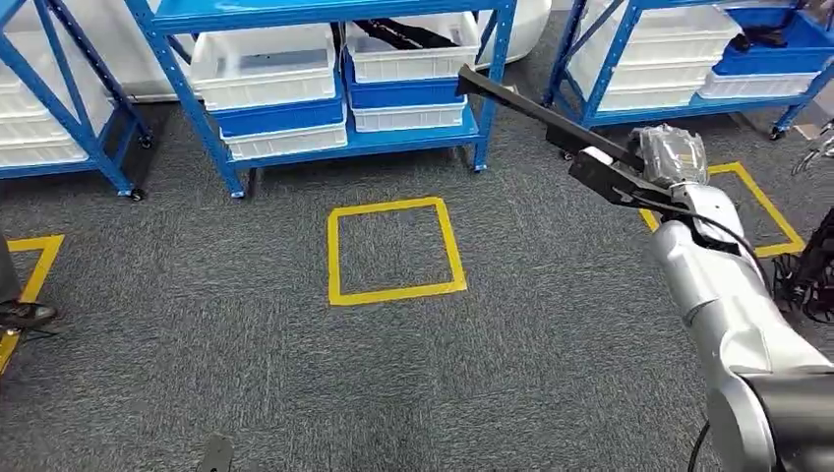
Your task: Take the parts from the cabinet and place them on the table.
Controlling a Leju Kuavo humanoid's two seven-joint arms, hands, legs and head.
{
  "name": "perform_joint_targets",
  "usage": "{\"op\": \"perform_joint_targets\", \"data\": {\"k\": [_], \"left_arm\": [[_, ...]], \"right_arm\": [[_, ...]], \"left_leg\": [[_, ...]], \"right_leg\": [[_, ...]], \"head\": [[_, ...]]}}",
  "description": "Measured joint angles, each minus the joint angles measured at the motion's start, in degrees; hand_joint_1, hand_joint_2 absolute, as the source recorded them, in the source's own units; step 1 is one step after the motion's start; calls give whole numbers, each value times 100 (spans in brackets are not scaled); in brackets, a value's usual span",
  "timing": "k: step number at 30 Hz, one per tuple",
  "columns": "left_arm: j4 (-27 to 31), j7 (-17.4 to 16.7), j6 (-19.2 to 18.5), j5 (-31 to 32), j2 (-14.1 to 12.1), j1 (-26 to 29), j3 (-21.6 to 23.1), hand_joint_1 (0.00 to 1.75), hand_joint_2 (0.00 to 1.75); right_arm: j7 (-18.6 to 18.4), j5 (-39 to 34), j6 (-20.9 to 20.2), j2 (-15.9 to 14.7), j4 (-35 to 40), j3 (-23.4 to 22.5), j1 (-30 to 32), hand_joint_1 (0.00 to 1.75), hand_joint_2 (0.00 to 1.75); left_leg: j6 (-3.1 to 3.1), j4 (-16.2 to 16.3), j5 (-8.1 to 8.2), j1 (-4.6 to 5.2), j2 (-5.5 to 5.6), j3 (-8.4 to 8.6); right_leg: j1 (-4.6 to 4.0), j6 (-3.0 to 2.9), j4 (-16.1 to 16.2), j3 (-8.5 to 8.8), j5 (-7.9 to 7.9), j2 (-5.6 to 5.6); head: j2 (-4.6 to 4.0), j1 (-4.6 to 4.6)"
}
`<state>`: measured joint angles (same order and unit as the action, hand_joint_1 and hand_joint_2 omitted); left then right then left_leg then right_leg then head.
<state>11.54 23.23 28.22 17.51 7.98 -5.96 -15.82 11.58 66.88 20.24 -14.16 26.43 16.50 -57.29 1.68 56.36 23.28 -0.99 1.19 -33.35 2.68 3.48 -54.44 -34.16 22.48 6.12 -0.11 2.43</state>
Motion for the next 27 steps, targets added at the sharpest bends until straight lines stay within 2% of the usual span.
{"op": "perform_joint_targets", "data": {"k": [1, 2, 3, 4, 5, 6, 8, 10, 12, 13, 14, 15, 16, 17, 18, 19, 20, 21, 22, 23, 24, 25, 26, 27], "left_arm": [[2, 4, 0, 0, 9, -19, -2, 0, 175], [2, 18, 0, 0, 18, -20, -2, 0, 175], [2, 20, 0, 0, 15, -11, -4, 0, 175], [2, 20, 2, 0, 13, 0, -11, 0, 175], [2, 20, 2, 0, 13, 1, -18, 0, 175], [0, 17, 2, 0, 15, 1, -24, 0, 175], [0, 17, 2, 0, 26, 1, -26, 0, 175], [0, 17, 2, 0, 26, 1, -26, 0, 175], [0, 17, 2, 0, 26, 1, -26, 0, 175], [0, 20, 2, 0, 26, -1, -31, 0, 175], [2, 20, 2, 0, 24, -5, -39, 0, 175], [2, 22, 4, 0, 24, 0, -50, 0, 175], [2, 26, 4, 2, 11, -5, -85, 0, 175], [2, 37, 4, 13, 11, 6, -85, 0, 175], [0, 37, 2, 22, 13, 25, -85, 0, 175], [0, 39, 2, 30, 9, 39, -90, 0, 175], [0, 39, 0, 35, 9, 48, -92, 0, 175], [-2, 39, -2, 37, 7, 50, -92, 0, 175], [-2, 39, -2, 42, 7, 49, -92, 0, 175], [-2, 39, -2, 44, 7, 49, -94, 0, 175], [-2, 39, -2, 46, 4, 48, -94, 0, 175], [-2, 39, -2, 46, 4, 47, -94, 0, 175], [-2, 39, -2, 46, -4, 47, -101, 0, 175], [-2, 39, 0, 46, 0, 52, -109, 0, 175]], "right_arm": [[-2, 2, 0, -9, -2, 0, -6, 175, 175], [-4, 7, -9, -22, -2, 2, -43, 175, 175], [-7, 5, -7, -22, -2, 2, -55, 175, 175], [-11, 16, -5, -7, -2, 4, -40, 175, 175], [-22, 22, -4, 0, -4, 7, -18, 175, 175], [-37, 31, -4, -9, -9, 7, 2, 175, 175], [-44, 48, -4, -9, -11, 7, 9, 175, 175], [-44, 48, -4, -9, -11, 7, 9, 175, 175], [-42, 48, -4, -9, -11, 7, 8, 175, 175], [-44, 50, -7, 0, -11, 7, -4, 175, 175], [-57, 79, -7, 6, -5, 7, -49, 175, 175], [-68, 81, -7, 35, 2, 7, -67, 175, 175], [-68, 55, -37, 30, 0, 7, -63, 175, 175], [-68, 61, -37, 35, 0, 7, -67, 175, 175], [-68, 61, -37, 48, 0, 9, -66, 175, 175], [-68, 61, -37, 72, 0, 7, -66, 175, 175], [-63, 59, -37, 78, -2, 9, -62, 175, 175], [-63, 57, -37, 78, -2, 9, -56, 175, 175], [-61, 55, -37, 74, -4, 7, -49, 175, 175], [-59, 50, -37, 63, -4, 7, -45, 175, 175], [-57, 48, -37, 65, -2, 7, -48, 175, 175], [-57, 46, -35, 65, 0, 7, -53, 175, 175], [-57, 39, -35, 70, 0, 7, -56, 175, 175], [-57, 35, -37, 78, 0, 7, -80, 175, 175]], "left_leg": [[80, -92, -75, 1, -70, 24], [140, -115, -96, 32, -104, 4], [166, -112, -107, 56, -174, -18], [184, -111, -113, 77, -238, -32], [198, -107, -118, 102, -295, -54], [201, -104, -120, 123, -345, -62], [203, -96, -122, 159, -452, -69], [203, -96, -122, 159, -452, -69], [203, -94, -121, 161, -470, -70], [199, -74, -115, 179, -533, -72], [165, 3, -72, 265, -625, -98], [136, 44, -39, 300, -760, -106], [25, 133, 29, 226, -704, -153], [-52, 436, 297, 174, -294, -249], [-93, 900, 590, 140, -161, -431], [-129, 1389, 830, 115, -121, -627], [-160, 1774, 978, 91, -113, -782], [-171, 1962, 1004, 67, -115, -848], [-173, 1881, 911, 40, -114, -796], [-171, 1503, 668, 16, -100, -590], [-158, 936, 379, -5, -38, -303], [-138, 488, 177, -25, 110, -80], [-102, 228, 189, -55, 452, 61], [-84, 184, 189, -43, 420, 35]], "right_leg": [[-6, -50, -139, -98, 66, -271], [-47, -128, -495, -297, 279, -464], [-36, -186, -992, -538, 497, -527], [-37, -209, -1484, -773, 673, -550], [-38, -196, -1892, -962, 782, -555], [-40, -162, -1986, -1007, 774, -557], [-68, -91, -1501, -723, 574, -581], [-68, -91, -1501, -723, 574, -581], [-71, -83, -1380, -649, 531, -594], [-90, -60, -781, -303, 347, -722], [-174, -156, -94, 84, 246, -1274], [-189, -212, -115, 67, 175, -1082], [-89, -324, -89, 48, 94, -837], [-75, -372, -91, 31, 63, -747], [-77, -383, -90, 16, 54, -677], [-81, -399, -92, -1, 40, -593], [-82, -389, -94, -9, 32, -503], [-81, -376, -97, -15, 23, -406], [-74, -368, -101, -14, 18, -323], [-62, -350, -109, -13, 7, -215], [-55, -335, -118, -10, 0, -119], [-47, -324, -119, -7, -6, -51], [-44, -295, -117, -34, -22, 2], [-68, -256, -125, -67, -46, 62]], "head": [[0, -29], [0, -69], [0, -66], [0, -74], [0, -74], [0, -79], [0, -83], [0, -83], [0, -83], [0, -77], [0, -101], [0, -52], [0, -66], [0, -37], [0, -46], [0, -42], [0, -41], [0, -46], [0, -37], [0, -44], [0, -37], [0, -39], [0, -52], [0, -62]]}}
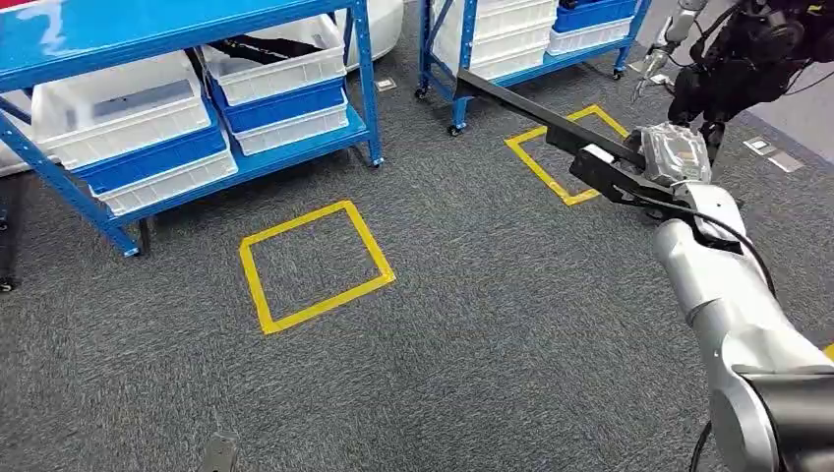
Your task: Take the parts from the cabinet and place them on the table.
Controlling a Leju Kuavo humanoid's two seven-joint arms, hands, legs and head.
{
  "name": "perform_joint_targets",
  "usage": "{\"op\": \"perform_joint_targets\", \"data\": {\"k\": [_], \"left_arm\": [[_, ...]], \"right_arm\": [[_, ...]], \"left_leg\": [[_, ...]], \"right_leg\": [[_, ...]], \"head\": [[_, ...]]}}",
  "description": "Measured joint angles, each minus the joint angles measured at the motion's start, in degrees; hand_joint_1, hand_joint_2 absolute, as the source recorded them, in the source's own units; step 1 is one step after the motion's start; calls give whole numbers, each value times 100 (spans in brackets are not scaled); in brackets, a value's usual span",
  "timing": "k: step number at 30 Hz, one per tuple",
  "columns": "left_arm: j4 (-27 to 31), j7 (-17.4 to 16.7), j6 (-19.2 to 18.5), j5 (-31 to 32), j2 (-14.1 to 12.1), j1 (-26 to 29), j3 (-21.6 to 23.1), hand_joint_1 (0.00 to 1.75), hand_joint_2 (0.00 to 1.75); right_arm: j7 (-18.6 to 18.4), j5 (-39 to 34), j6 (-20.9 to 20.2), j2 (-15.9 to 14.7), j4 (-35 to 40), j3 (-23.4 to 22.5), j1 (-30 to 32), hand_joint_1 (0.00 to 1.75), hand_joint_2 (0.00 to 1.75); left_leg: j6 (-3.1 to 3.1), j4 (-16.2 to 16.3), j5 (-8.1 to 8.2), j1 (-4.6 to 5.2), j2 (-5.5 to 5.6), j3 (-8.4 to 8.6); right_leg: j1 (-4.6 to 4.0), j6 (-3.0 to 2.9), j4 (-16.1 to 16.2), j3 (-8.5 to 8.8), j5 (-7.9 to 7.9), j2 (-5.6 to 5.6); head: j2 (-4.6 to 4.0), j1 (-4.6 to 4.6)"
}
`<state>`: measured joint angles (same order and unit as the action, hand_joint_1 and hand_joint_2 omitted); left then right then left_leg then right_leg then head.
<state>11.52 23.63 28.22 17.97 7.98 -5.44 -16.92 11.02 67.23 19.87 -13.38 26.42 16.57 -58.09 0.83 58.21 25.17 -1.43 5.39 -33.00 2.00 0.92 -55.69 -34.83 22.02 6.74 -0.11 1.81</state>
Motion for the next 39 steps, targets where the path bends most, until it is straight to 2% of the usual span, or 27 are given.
{"op": "perform_joint_targets", "data": {"k": [2, 3, 4, 5, 6, 8, 9, 10, 12, 13, 14, 15, 19, 20, 21, 22, 24, 25, 26, 28, 29, 30, 31, 34, 35, 37, 39], "left_arm": [[0, -4, 4, -7, -2, -8, -15, 0, 175], [2, -4, 4, -4, 0, -11, -26, 0, 175], [2, -2, 4, -4, 4, -21, -29, 0, 175], [2, 7, 2, -2, 13, -27, -33, 0, 175], [2, 11, 4, -2, 11, -26, -39, 0, 175], [2, 11, 2, -2, 11, -8, -57, 0, 175], [0, 11, 0, -2, 9, -8, -61, 0, 175], [2, 11, -4, 0, 11, -8, -61, 0, 175], [2, 15, -11, 7, 17, -10, -61, 0, 175], [2, 18, -11, 7, 17, -16, -61, 0, 175], [4, 20, -13, 11, 13, -23, -63, 0, 175], [2, 28, -15, 17, 20, -25, -61, 0, 175], [4, 33, -57, 39, 22, -35, -61, 0, 175], [4, 33, -57, 48, 20, -42, -61, 0, 175], [2, 33, -61, 50, 22, -44, -61, 0, 175], [2, 31, -63, 57, 30, -39, -61, 0, 175], [0, 9, -63, 57, 33, -25, -66, 0, 175], [0, 4, -63, 55, 31, -24, -68, 0, 175], [0, 0, -63, 52, 31, -24, -70, 0, 175], [0, -4, -63, 50, 31, -26, -70, 0, 175], [0, -4, -66, 52, 31, -27, -70, 0, 175], [0, -4, -68, 57, 31, -26, -70, 0, 175], [-2, -9, -77, 61, 33, -22, -70, 0, 175], [0, -39, -98, 105, 44, -41, -70, 0, 175], [0, -39, -103, 118, 68, -54, -70, 0, 175], [0, -50, -105, 127, 70, -74, -70, 0, 175], [0, -92, -107, 133, 70, -64, -72, 0, 175]], "right_arm": [[0, -2, 0, -35, 0, -2, 19, 175, 175], [0, 6, 2, -57, 2, -2, 24, 175, 175], [0, 18, 2, -76, 0, -2, 23, 175, 175], [-2, 28, 0, -112, 0, -4, -3, 175, 175], [-7, 37, 0, -87, 0, -2, -31, 175, 175], [-7, 44, 0, -76, 0, -2, -22, 175, 175], [-7, 50, -4, -83, -2, -2, 1, 175, 175], [-7, 52, -11, -87, -2, -2, 16, 175, 175], [-7, 61, -28, -94, 0, -2, 13, 175, 175], [-7, 59, -28, -94, 0, -2, 7, 175, 175], [-7, 57, -28, -98, 2, -2, -21, 175, 175], [-7, 55, -31, -85, 13, -2, -24, 175, 175], [-7, 55, -31, -164, 15, -2, -12, 175, 175], [-7, 55, -31, -164, 15, -2, -13, 175, 175], [-7, 55, -31, -172, 18, -4, -23, 175, 175], [-5, 53, -31, -181, 17, -4, -25, 175, 175], [37, 50, -31, -181, 17, -4, -20, 175, 175], [50, 52, -31, -186, 17, -2, -11, 175, 175], [55, 57, -31, -194, 15, -2, -5, 175, 175], [57, 61, -24, -194, 15, -2, -2, 175, 175], [57, 55, -17, -194, 18, -2, -3, 175, 175], [57, 46, -9, -194, 17, -2, -2, 175, 175], [55, 42, -4, -194, 15, -4, -17, 175, 175], [50, 13, 24, -288, 18, -11, 21, 175, 175], [50, 9, 31, -327, 17, -17, 36, 175, 175], [68, -9, 50, -409, 18, -28, 19, 175, 175], [68, -31, 72, -408, 22, -46, 35, 175, 175]], "left_leg": [[45, 15, 20, 36, -139, -9], [107, -53, -26, 47, -234, 7], [185, -185, -111, -8, -326, 44], [221, -221, -148, 38, -395, 50], [251, -217, -169, 61, -459, 19], [266, -214, -176, 106, -624, -22], [274, -209, -183, 117, -707, -41], [272, -209, -184, 128, -760, -47], [266, -195, -182, 142, -935, -48], [247, -171, -169, 149, -1004, -47], [223, -148, -151, 195, -1063, -61], [193, -120, -134, 241, -1135, -88], [129, -84, -101, 216, -1353, -78], [87, -37, -53, 172, -1195, -109], [48, 119, 97, 153, -884, -153], [26, 440, 329, 126, -682, -273], [-11, 1448, 830, 112, -548, -688], [-12, 1781, 925, 110, -540, -824], [-2, 1819, 870, 104, -539, -837], [26, 1151, 419, 80, -498, -512], [57, 575, 126, 64, -372, -239], [88, 149, -18, 27, -29, -63], [101, 108, 12, -1, 165, -35], [146, 60, 22, 62, -107, -47], [202, -64, -46, 50, -205, -14], [295, -192, -155, 45, -356, 11], [300, -191, -155, 88, -544, -7]], "right_leg": [[51, 96, 36, -77, -64, 143], [27, 175, 108, -89, -117, 246], [-15, 158, 57, -138, -98, 54], [-35, 117, -148, -281, 41, -334], [-37, 65, -544, -459, 248, -517], [-22, 28, -1528, -902, 623, -621], [-18, 60, -1833, -1019, 700, -624], [-19, 88, -1802, -983, 678, -629], [-22, 191, -873, -397, 372, -721], [-28, 215, -252, -24, 211, -920], [-95, 149, 40, 96, 247, -1209], [-161, 130, 40, 156, 189, -1119], [-66, 21, 47, 91, 128, -832], [-17, 5, 52, 97, 117, -792], [-21, -14, 52, 83, 105, -734], [-17, -44, 49, 81, 87, -689], [-26, -54, 44, 60, 77, -531], [-32, -69, 40, 59, 66, -446], [-32, -68, 36, 60, 66, -365], [-31, -64, 9, 64, 64, -192], [-30, -62, -8, 67, 65, -105], [-16, -58, -8, 58, 62, -46], [-75, -6, -15, 1, 30, 19], [0, 146, 58, -89, -70, 260], [-76, 208, 115, -109, -108, 327], [-96, 111, -344, -369, 164, -350], [-83, 63, -1357, -832, 560, -583]], "head": [[0, 40], [0, 48], [0, 26], [0, 9], [0, -30], [0, -17], [0, -33], [0, -35], [0, -33], [0, -30], [0, -57], [0, -48], [0, -30], [0, -22], [0, 7], [0, 11], [0, 16], [0, 13], [0, 11], [0, 16], [0, 18], [0, 11], [0, -4], [0, 48], [0, 40], [0, 5], [0, -11]]}}
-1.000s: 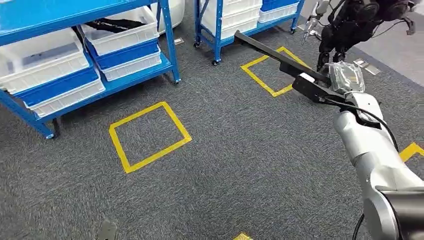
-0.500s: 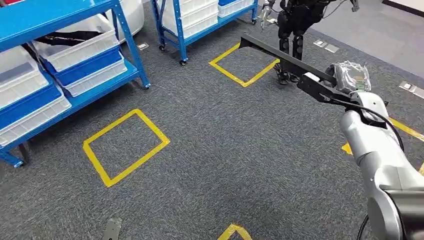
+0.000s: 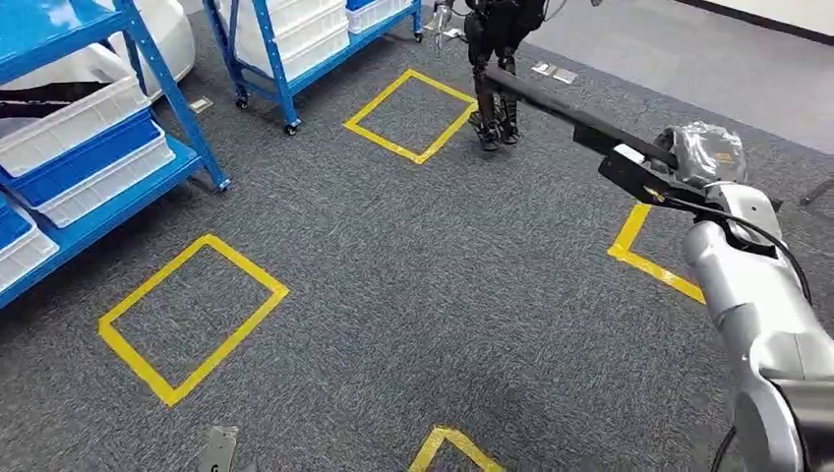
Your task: Take the parts from the cabinet and place them on the table.
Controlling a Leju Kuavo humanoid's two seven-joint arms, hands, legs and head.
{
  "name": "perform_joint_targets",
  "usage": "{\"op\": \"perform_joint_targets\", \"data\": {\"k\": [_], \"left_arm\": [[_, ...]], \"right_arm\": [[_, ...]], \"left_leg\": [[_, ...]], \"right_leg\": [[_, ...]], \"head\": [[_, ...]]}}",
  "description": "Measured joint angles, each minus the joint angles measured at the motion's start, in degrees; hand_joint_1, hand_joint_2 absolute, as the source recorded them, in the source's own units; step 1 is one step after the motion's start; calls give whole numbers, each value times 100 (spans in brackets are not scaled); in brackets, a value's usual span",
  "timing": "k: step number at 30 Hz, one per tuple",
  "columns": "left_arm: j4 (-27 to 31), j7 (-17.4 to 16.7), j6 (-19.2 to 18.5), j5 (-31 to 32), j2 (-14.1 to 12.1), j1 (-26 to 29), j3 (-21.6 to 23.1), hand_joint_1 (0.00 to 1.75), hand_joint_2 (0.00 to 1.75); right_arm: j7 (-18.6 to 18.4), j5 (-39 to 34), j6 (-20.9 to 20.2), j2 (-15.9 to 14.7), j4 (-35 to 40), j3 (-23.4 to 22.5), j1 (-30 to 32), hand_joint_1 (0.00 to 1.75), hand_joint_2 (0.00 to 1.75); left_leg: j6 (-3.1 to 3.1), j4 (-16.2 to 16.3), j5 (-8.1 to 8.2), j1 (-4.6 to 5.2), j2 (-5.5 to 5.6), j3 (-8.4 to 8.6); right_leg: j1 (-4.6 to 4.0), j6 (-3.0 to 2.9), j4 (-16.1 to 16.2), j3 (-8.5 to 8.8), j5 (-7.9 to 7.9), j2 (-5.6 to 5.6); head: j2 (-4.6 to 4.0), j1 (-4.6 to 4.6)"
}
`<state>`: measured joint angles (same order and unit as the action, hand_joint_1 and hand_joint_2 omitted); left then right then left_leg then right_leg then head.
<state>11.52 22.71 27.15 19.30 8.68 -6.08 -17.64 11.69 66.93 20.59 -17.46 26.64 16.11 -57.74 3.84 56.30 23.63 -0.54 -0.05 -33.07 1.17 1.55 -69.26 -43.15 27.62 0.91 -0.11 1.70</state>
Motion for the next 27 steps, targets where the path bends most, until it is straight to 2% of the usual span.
{"op": "perform_joint_targets", "data": {"k": [1, 2, 3, 4, 5, 6, 7, 8, 10, 11, 12, 13, 14, 15, 16, 17, 18, 19, 20, 21, 22, 23, 24, 25, 26, 27], "left_arm": [[0, -22, 0, -2, 0, -4, 0, 0, 175], [0, -31, 0, -4, 0, -6, 0, 0, 175], [0, -31, 0, -9, 0, -7, 0, 0, 175], [0, -31, 0, -9, 0, -10, 0, 0, 175], [0, -29, -2, -4, 0, -17, 0, 0, 175], [0, -26, -4, 2, -2, -31, 0, 0, 175], [4, -24, -4, 9, -11, -33, 0, 0, 175], [2, -24, -7, 26, -11, -34, 0, 0, 175], [2, -24, -9, 41, -11, -31, -2, 0, 175], [2, -26, -15, 50, -9, -30, -2, 0, 175], [2, -26, -15, 50, -13, -34, -2, 0, 175], [2, -26, -15, 52, -15, -26, 0, 0, 175], [2, -31, -18, 52, -15, -9, -2, 0, 175], [0, -31, -24, 61, -15, 8, 0, 0, 175], [-2, -31, -26, 74, -15, 11, 0, 0, 175], [-2, -31, -26, 92, -15, 7, 0, 0, 175], [-2, -31, -26, 103, -15, 3, 0, 0, 175], [-2, -35, -26, 111, -15, -2, 0, 0, 175], [-2, -42, -24, 118, -15, -5, 0, 0, 175], [-2, -50, -24, 131, -15, -11, 0, 0, 175], [-2, -53, -24, 142, -20, -16, 0, 0, 175], [-2, -53, -22, 151, -17, -14, 0, 0, 175], [-2, -66, -20, 153, -20, -20, 2, 0, 175], [-2, -72, -9, 151, -18, -39, 0, 0, 175], [0, -72, -2, 155, -15, -54, 0, 0, 175], [0, -75, 2, 155, -7, -70, 0, 0, 175]], "right_arm": [[0, 0, 2, 0, 0, -2, 33, 175, 175], [0, 2, 2, -7, 0, -2, 76, 175, 175], [-11, 15, 2, -7, 0, -2, 103, 175, 175], [-33, 55, 2, -11, 2, -2, 117, 175, 175], [-48, 61, 2, -20, 7, -2, 118, 175, 175], [-57, 59, 2, -33, 33, -2, 115, 175, 175], [-57, 55, 2, -48, 61, -5, 83, 175, 175], [-57, 44, 2, -43, 94, -7, 91, 175, 175], [-48, 44, 0, -148, 105, -17, 113, 175, 175], [-39, 42, 0, -193, 111, -18, 118, 175, 175], [-26, 39, 0, -212, 133, -18, 121, 175, 175], [-24, 39, 0, -225, 159, -18, 116, 175, 175], [-24, 31, 0, -228, 175, -18, 114, 175, 175], [-20, 20, -2, -219, 186, -18, 114, 175, 175], [-20, 7, -4, -219, 186, -18, 118, 175, 175], [-15, 7, -11, -221, 186, -18, 125, 175, 175], [-13, 0, -13, -232, 186, -18, 129, 175, 175], [-11, 0, -15, -254, 186, -18, 128, 175, 175], [-11, 0, -15, -274, 186, -18, 123, 175, 175], [-11, 0, -15, -284, 201, -20, 118, 175, 175], [-11, -2, -15, -289, 205, -20, 112, 175, 175], [-11, 0, -17, -295, 205, -20, 85, 175, 175], [-11, -7, -18, -317, 216, -24, 85, 175, 175], [-9, -7, -20, -321, 216, -24, 101, 175, 175], [-9, -4, -22, -365, 216, -29, 105, 175, 175], [-2, -2, -22, -418, 216, -33, 109, 175, 175]], "left_leg": [[1, 1, 0, 17, -86, -14], [1, 2, -2, 27, -184, -18], [1, 3, -2, 32, -267, -20], [-1, 6, -1, 37, -351, -19], [-7, 13, 0, 40, -424, -19], [-35, 46, 17, 70, -495, -18], [-72, 86, 49, 121, -555, -52], [-103, 95, 45, 136, -626, -48], [-127, 105, 64, 132, -756, -42], [-157, 127, 83, 115, -813, -48], [-218, 222, 174, 60, -550, -97], [-237, 450, 369, 29, -276, -171], [-255, 896, 647, 19, -94, -334], [-272, 1453, 911, 14, -15, -557], [-281, 1869, 1069, 11, 7, -736], [-274, 2078, 1093, 9, 11, -834], [-258, 1991, 984, 5, 13, -799], [-245, 1675, 768, 0, 29, -647], [-219, 1145, 479, -6, 67, -387], [-184, 598, 210, -23, 244, -124], [-153, 388, 242, -50, 518, -6], [-159, 304, 224, -48, 494, -15], [-159, 323, 234, -18, 407, -23], [-138, 319, 222, -5, 365, -36], [-96, 260, 182, 2, 289, -28], [-38, 118, 87, -62, 201, 12]], "right_leg": [[11, 7, -392, -172, 129, -22], [13, 50, -546, -222, 149, -29], [22, 93, -374, -108, 83, -41], [33, 148, 70, 174, -68, -87], [39, 192, 652, 513, -236, -199], [46, 213, 1267, 889, -378, -566], [-29, 175, 1423, 1003, -376, -739], [-68, 117, 1408, 963, -416, -594], [-70, 91, 1397, 920, -431, -475], [-4, 38, 1413, 912, -461, -396], [59, 5, 1416, 917, -481, -330], [65, -52, 1413, 905, -503, -263], [54, -77, 1413, 900, -510, -197], [42, -95, 1411, 893, -522, -102], [28, -99, 1408, 887, -526, -12], [19, -111, 1405, 883, -536, 85], [15, -108, 1398, 883, -539, 174], [15, -107, 1383, 883, -539, 256], [14, -106, 1360, 884, -538, 340], [15, -104, 1341, 882, -538, 415], [14, -85, 1336, 853, -549, 475], [-19, -53, 1312, 813, -569, 544], [12, 11, 1325, 752, -612, 626], [37, 50, 1348, 733, -639, 685], [28, 116, 1398, 719, -685, 764], [-17, 108, 1350, 648, -670, 589]], "head": [[0, 4], [0, -9], [0, -4], [0, -6], [0, -6], [0, -4], [0, -44], [0, -5], [0, 11], [0, 0], [0, 6], [0, 18], [0, 22], [0, 26], [0, 24], [0, 22], [0, 22], [0, 26], [0, 22], [0, 22], [0, 11], [0, -2], [0, 37], [0, 26], [0, 29], [0, 11]]}}
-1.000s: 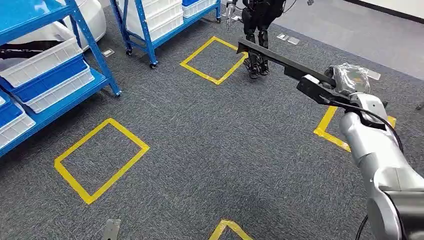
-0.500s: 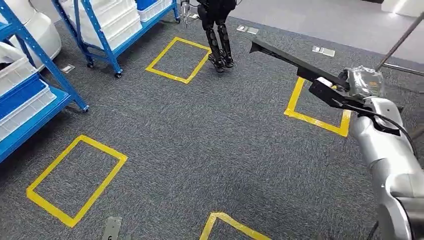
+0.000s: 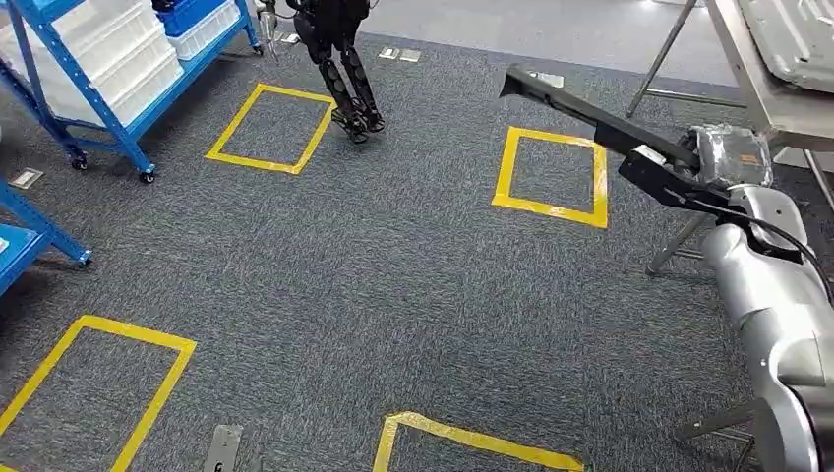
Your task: Take the parts from the cabinet and place them on the table.
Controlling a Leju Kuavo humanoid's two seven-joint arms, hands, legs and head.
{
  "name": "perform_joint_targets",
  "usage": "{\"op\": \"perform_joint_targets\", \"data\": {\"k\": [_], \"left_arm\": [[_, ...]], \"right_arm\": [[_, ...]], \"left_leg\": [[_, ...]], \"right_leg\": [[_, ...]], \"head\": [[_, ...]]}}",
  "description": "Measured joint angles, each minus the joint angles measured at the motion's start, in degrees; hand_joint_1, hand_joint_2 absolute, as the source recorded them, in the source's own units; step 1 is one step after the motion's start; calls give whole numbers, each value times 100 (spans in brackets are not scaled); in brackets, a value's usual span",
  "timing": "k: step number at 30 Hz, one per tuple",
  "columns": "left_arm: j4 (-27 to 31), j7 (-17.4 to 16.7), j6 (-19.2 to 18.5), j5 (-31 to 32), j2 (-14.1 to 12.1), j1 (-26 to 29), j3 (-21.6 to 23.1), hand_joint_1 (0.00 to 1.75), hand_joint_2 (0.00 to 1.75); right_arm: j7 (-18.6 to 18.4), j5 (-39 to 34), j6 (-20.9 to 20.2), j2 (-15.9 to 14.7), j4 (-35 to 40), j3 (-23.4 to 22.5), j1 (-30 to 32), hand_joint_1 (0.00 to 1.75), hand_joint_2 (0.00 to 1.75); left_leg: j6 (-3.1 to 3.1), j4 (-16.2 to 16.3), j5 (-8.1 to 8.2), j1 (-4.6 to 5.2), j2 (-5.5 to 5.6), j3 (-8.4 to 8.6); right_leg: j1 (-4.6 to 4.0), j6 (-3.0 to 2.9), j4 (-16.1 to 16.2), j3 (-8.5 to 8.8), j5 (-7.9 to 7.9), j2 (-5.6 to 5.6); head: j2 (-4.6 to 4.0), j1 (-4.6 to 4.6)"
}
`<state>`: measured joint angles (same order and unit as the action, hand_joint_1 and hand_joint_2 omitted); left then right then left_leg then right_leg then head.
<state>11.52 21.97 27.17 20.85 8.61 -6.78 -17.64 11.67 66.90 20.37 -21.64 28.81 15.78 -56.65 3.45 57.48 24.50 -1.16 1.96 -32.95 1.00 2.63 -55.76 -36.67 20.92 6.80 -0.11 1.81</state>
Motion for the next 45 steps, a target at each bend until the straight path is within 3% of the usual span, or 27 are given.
{"op": "perform_joint_targets", "data": {"k": [1, 2, 5, 7, 8, 9, 10, 11, 15, 17, 18, 20, 21, 23, 24, 25, 26, 29, 30, 32, 33, 36, 37, 39, 40, 41, 45], "left_arm": [[2, 0, 13, 0, 0, -11, 0, 0, 175], [2, 0, 22, 0, -2, -14, -2, 0, 175], [0, -7, 22, 7, -4, -5, -9, 0, 175], [0, -13, 20, 9, 0, -4, -9, 0, 175], [0, -15, 13, 9, 0, -6, -9, 0, 175], [0, -17, 4, 9, 0, -9, -9, 0, 175], [2, -31, -13, 11, -7, -19, -9, 0, 175], [2, -50, -86, 11, -11, -24, -9, 0, 175], [0, -519, -880, -116, -15, -41, -39, 0, 175], [-2, -1015, -1363, -73, -39, -46, -44, 0, 175], [-11, -1192, -1566, -50, -39, -31, -44, 0, 175], [-20, -1409, -1768, -20, -48, -24, -42, 0, 175], [-20, -1465, -1814, 18, -61, -23, -42, 0, 175], [-20, -1517, -1834, 61, -92, -25, -44, 0, 175], [-20, -1534, -1834, 79, -114, -25, -44, 0, 175], [-20, -1539, -1834, 87, -133, -24, -44, 0, 175], [-20, -1541, -1849, 116, -151, -23, -41, 0, 175], [-20, -1572, -1843, 155, -162, -29, -42, 0, 175], [-20, -1574, -1843, 175, -164, -38, -39, 0, 175], [-20, -1571, -1845, 186, -173, -45, -39, 0, 175], [-20, -1571, -1845, 190, -179, -33, -39, 0, 175], [-20, -1561, -1851, 188, -188, -12, -42, 0, 175], [-20, -1554, -1851, 188, -188, -10, -42, 0, 175], [-20, -1547, -1851, 188, -188, -11, -42, 0, 175], [-20, -1545, -1851, 186, -188, -13, -42, 0, 175], [-17, -1537, -1851, 170, -212, -13, -42, 0, 175], [-20, -1493, -1825, 127, -210, 0, -44, 0, 175]], "right_arm": [[20, 0, -4, -30, 0, -4, -28, 175, 175], [24, 0, -11, -4, 0, -4, -63, 175, 175], [35, 4, -39, 20, -9, -2, -94, 175, 175], [35, 13, -68, 24, -20, -2, -95, 175, 175], [39, 13, -70, 24, -20, -2, -105, 175, 175], [39, 11, -70, 27, -20, -2, -122, 175, 175], [46, 9, -70, 29, -20, -2, -142, 175, 175], [53, 0, -70, 37, -17, -2, -176, 175, 175], [63, -4, -66, 22, -15, 0, -196, 175, 175], [40, 11, -70, 37, -4, 6, -230, 175, 175], [13, 11, -74, 73, -2, 7, -252, 175, 175], [-4, -2, -103, 105, -2, 11, -253, 175, 175], [-4, -17, -105, 105, -2, 15, -250, 175, 175], [-4, -46, -101, 77, -2, 24, -251, 175, 175], [-4, -59, -101, 68, 2, 26, -254, 175, 175], [-7, -66, -101, 64, 11, 26, -253, 175, 175], [-13, -68, -103, 61, 11, 26, -263, 175, 175], [-48, -66, -118, -28, 15, 35, -260, 175, 175], [-50, -63, -118, -73, 15, 33, -262, 175, 175], [-61, -63, -127, -138, 17, 35, -299, 175, 175], [-61, -68, -129, -135, 17, 35, -326, 175, 175], [-57, -72, -214, -120, 17, 37, -294, 175, 175], [-50, -70, -223, -120, 17, 41, -282, 175, 175], [-39, -66, -223, -122, 20, 59, -288, 175, 175], [-39, -66, -223, -122, 37, 68, -304, 175, 175], [-39, -66, -234, -118, 46, 72, -352, 175, 175], [-46, -55, -341, -87, 57, 85, -395, 175, 175]], "left_leg": [[31, -58, -52, 40, -47, 15], [57, -62, -76, 61, -101, -13], [66, -57, -95, 94, -367, -78], [46, -54, -106, 94, -509, -101], [33, -47, -110, 92, -594, -108], [11, -32, -103, 90, -649, -110], [-37, 7, -88, 125, -708, -110], [-83, 20, -60, 161, -765, -151], [-158, 96, -9, 104, -1003, -150], [-213, 479, 323, 37, -523, -277], [-221, 1043, 649, 38, -309, -508], [-214, 1888, 987, 39, -211, -890], [-184, 2012, 962, 44, -192, -960], [-107, 1454, 567, 52, -146, -706], [-58, 870, 256, 55, -29, -425], [-12, 380, 35, 54, 255, -198], [13, 288, 81, 34, 440, -137], [11, 220, 66, 104, 218, -135], [36, 114, 10, 94, 129, -96], [78, -59, -105, 66, -15, -51], [92, -67, -114, 77, -109, -61], [92, -63, -114, 105, -382, -97], [90, -63, -114, 105, -456, -100], [74, -58, -109, 100, -624, -104], [39, -46, -99, 102, -701, -100], [-21, -14, -67, 164, -778, -121], [-117, 24, -30, 164, -1059, -94]], "right_leg": [[-2, -33, -147, -104, 108, -383], [-2, -72, -476, -254, 292, -548], [51, -57, -1823, -861, 750, -616], [97, 50, -1550, -665, 612, -646], [126, 128, -976, -324, 426, -725], [150, 179, -470, -24, 287, -870], [150, 194, -19, 206, 274, -1183], [17, 141, -28, 284, 259, -1145], [94, -14, -32, 201, 201, -799], [107, -97, -33, 194, 175, -691], [90, -137, -33, 187, 160, -614], [44, -159, -36, 171, 146, -457], [20, -169, -37, 167, 138, -354], [-1, -174, -41, 171, 132, -194], [-3, -172, -46, 176, 130, -111], [13, -168, -47, 172, 127, -40], [-29, -142, -59, 144, 111, 10], [50, -18, -16, 65, 29, 233], [1, 38, 29, 39, -7, 316], [-43, -30, -360, -208, 245, -321], [-39, -53, -790, -411, 427, -494], [-15, -16, -1893, -900, 770, -611], [0, 24, -1775, -829, 716, -623], [46, 146, -838, -279, 397, -746], [62, 196, -207, 91, 228, -1000], [-5, 154, 53, 265, 196, -1248], [0, -3, 30, 185, 121, -919]], "head": [[0, -11], [0, -46], [0, -48], [0, -48], [0, -55], [0, -50], [0, -52], [0, -50], [0, -15], [0, -19], [0, -2], [0, 5], [0, 2], [0, 4], [0, 4], [0, 2], [0, -11], [0, 26], [0, 20], [0, -18], [0, -39], [0, -46], [0, -46], [0, -46], [0, -46], [0, -74], [0, -29]]}}
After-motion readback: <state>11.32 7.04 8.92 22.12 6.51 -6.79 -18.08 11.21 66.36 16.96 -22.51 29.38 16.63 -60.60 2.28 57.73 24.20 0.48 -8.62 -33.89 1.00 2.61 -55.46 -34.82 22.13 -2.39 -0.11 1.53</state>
